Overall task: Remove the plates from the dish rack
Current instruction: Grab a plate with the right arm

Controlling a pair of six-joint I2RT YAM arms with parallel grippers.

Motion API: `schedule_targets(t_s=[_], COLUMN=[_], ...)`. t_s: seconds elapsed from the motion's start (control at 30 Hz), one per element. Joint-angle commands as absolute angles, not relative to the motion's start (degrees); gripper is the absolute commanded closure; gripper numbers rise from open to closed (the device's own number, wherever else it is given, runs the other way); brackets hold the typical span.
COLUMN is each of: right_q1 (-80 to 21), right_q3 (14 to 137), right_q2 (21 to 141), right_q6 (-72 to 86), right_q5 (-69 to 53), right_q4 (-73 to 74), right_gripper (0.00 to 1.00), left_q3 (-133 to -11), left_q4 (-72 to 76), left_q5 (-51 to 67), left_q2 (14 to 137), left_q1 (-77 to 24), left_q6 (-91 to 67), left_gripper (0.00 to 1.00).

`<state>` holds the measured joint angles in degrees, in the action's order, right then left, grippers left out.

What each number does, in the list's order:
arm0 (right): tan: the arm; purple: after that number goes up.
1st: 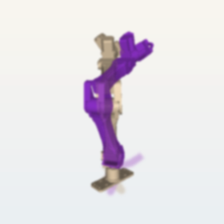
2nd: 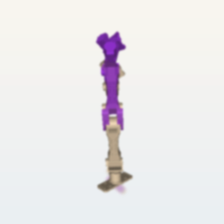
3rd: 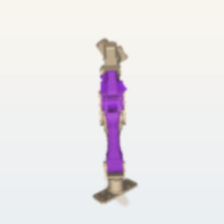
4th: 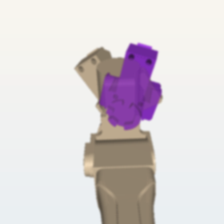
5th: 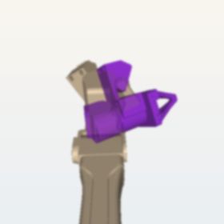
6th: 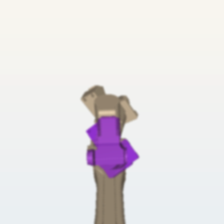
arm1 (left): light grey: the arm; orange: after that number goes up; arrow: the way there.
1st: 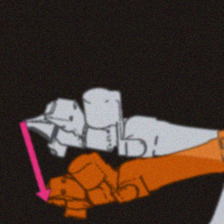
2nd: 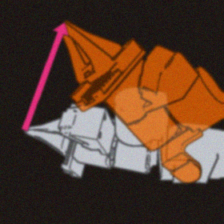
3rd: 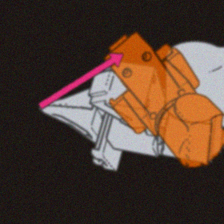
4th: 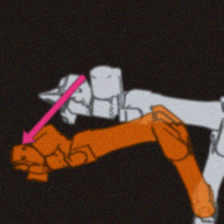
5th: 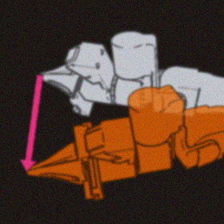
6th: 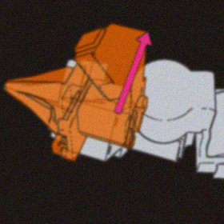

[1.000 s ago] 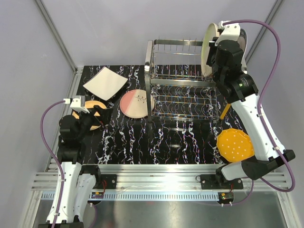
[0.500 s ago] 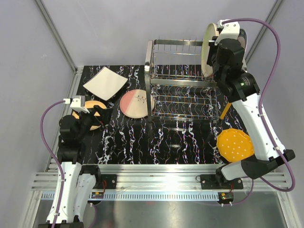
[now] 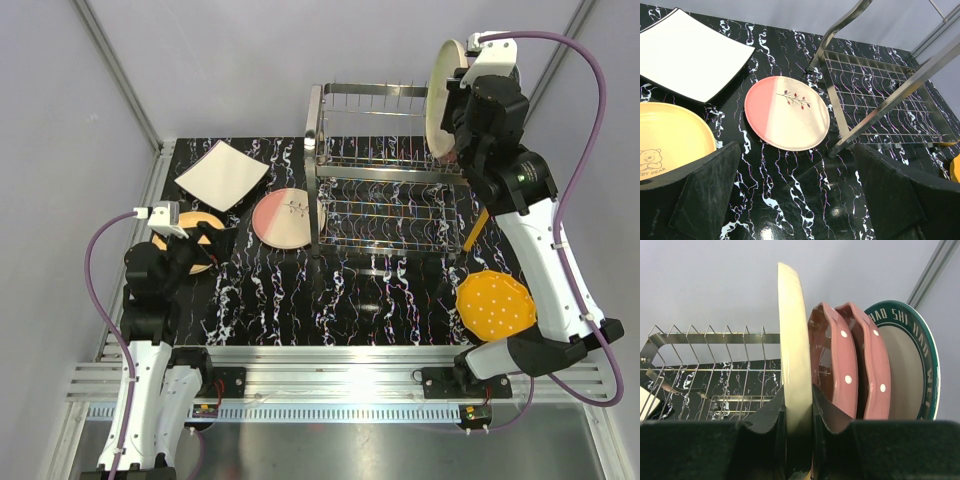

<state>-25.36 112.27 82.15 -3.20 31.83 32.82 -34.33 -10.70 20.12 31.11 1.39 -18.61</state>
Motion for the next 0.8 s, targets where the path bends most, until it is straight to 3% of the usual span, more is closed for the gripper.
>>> schedule_targets(t_s=[0.0, 0.77], right_q1=[-25.58, -25.58], right_q3=[117.07, 123.22], right_q2=[79.01, 78.84], right_q6=[-5.01, -4.92], right_q5=[32.43, 31.12], right_q4=[23.11, 25.05], right_gripper=[1.0, 1.0], left_q3=[-34.8, -34.72], left_q4=[-8.61, -8.7], left_q5=[19.34, 19.34], left_q2=[30.85, 30.67], left_q1=[1.23, 1.14], left_q6=[-18.28, -18.28], left_gripper=[0.01, 0.01])
